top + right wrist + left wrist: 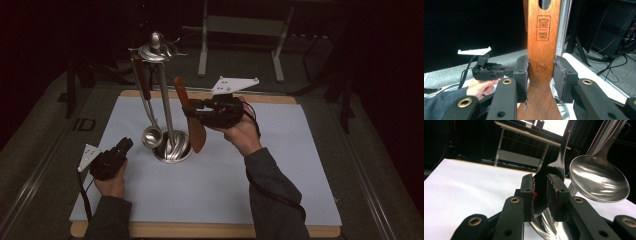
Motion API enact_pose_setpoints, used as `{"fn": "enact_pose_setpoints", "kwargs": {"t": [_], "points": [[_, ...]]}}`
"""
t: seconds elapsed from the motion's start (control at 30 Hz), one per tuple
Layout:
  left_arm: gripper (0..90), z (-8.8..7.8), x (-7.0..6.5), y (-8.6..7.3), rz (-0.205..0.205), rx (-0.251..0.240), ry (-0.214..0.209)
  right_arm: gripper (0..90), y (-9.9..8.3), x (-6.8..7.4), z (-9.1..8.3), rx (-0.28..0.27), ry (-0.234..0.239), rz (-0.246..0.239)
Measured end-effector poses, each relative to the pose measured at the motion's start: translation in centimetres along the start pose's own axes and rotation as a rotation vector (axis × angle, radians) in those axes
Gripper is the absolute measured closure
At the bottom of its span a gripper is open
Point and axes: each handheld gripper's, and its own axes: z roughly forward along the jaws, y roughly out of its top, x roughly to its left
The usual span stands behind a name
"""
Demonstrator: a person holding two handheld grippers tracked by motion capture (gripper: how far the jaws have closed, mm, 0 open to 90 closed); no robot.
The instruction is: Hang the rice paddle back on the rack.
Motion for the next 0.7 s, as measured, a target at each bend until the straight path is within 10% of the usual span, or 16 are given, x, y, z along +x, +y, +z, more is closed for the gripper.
{"fn": "enact_pose_setpoints", "kwargs": {"t": [0.7], "points": [[75.6,0.1,0.0,-0.1,-0.004,0.003,0.004,66.3,1.3,0.4,0.0,-0.019,0.013,-0.017]]}}
